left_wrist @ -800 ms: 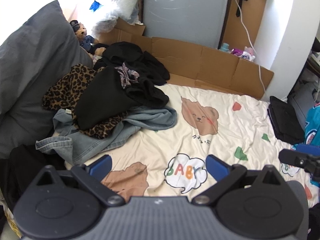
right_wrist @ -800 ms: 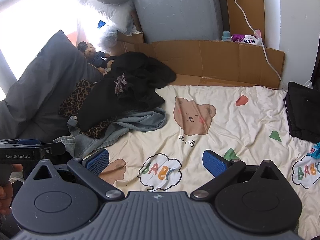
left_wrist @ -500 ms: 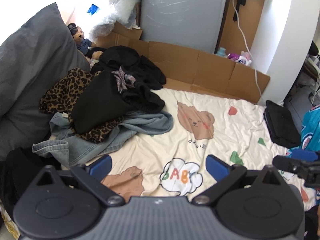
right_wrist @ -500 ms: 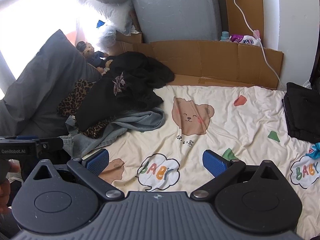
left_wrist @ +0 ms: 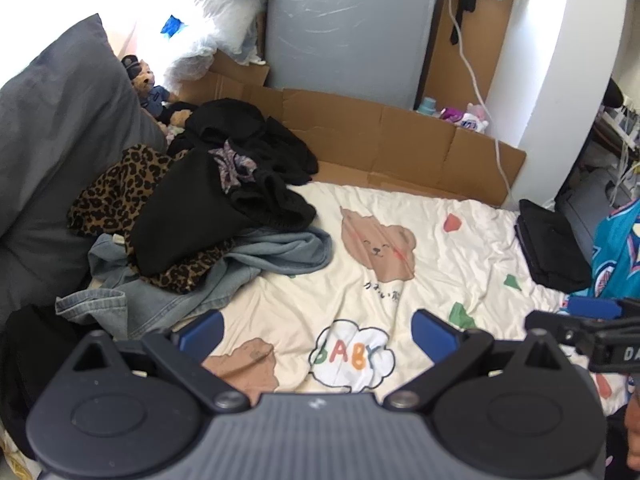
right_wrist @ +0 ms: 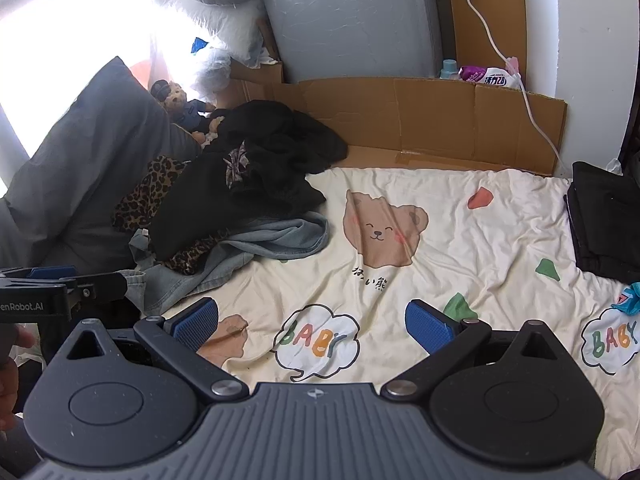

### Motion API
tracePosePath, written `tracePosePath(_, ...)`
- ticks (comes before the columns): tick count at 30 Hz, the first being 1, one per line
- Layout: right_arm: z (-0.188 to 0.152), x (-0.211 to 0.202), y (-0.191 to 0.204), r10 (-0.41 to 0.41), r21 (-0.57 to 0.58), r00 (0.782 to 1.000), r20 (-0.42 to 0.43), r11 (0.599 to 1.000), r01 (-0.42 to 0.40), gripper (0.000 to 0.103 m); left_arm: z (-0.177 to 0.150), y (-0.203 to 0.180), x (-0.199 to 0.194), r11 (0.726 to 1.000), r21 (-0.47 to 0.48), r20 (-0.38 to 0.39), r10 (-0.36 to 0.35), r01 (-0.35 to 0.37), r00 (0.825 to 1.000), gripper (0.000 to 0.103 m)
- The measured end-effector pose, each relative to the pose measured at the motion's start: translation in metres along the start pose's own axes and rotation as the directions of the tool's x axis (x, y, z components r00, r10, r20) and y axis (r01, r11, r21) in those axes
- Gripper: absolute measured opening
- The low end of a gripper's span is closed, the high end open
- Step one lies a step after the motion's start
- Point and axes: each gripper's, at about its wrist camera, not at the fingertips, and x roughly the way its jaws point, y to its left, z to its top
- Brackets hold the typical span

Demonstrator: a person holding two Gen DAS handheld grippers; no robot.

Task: Fold clothes
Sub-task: 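Move both tools toward the clothes pile on the bed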

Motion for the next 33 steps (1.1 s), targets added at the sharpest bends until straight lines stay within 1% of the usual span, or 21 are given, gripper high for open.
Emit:
tracePosePath(9,0.006,-0.002,0.012,-0.002,-0.030,1.000,0.003,1.000,0.002,0.102,0.001,-0.008,-0.004,1.000,0.009,0.005,-0.027,0.027,1.000,0.101)
tracePosePath(14,0.010,-0.005,0.018,0.005,-0.037,1.000,0.023,0.999,-0.004,0.102,0.000,-0.009,-0.007,1.000,0.006,0.009,-0.021,0.021,1.000,0.101)
tracePosePath(15,0.010,-0.012,0.012,0.006,-0.035,1.000,0.023,0.999,-0.005,0.102,0.001,-0.009,-0.008,1.000,0.009,0.012,-0.022,0.022,1.000,0.101)
tracePosePath(18,0.010,-0.013,0.009,0.005,-0.030,1.000,0.022,1.000,-0.005,0.102,0.002,-0.009,-0.009,1.000,0.012,0.023,-0.022,0.022,0.999,0.101)
tracePosePath(25,0.011,-0.008,0.018,0.022,-0.046,1.000,0.022,0.999,-0.021,0.102,0.003,-0.008,-0.007,1.000,0.009,0.020,-0.030,0.029,0.999,0.101)
tracePosePath(33,0.011,-0.002,0.026,0.042,-0.061,0.999,0.023,0.997,-0.040,0.102,0.002,-0.009,-0.002,1.000,0.018,0.006,-0.016,0.016,1.000,0.101)
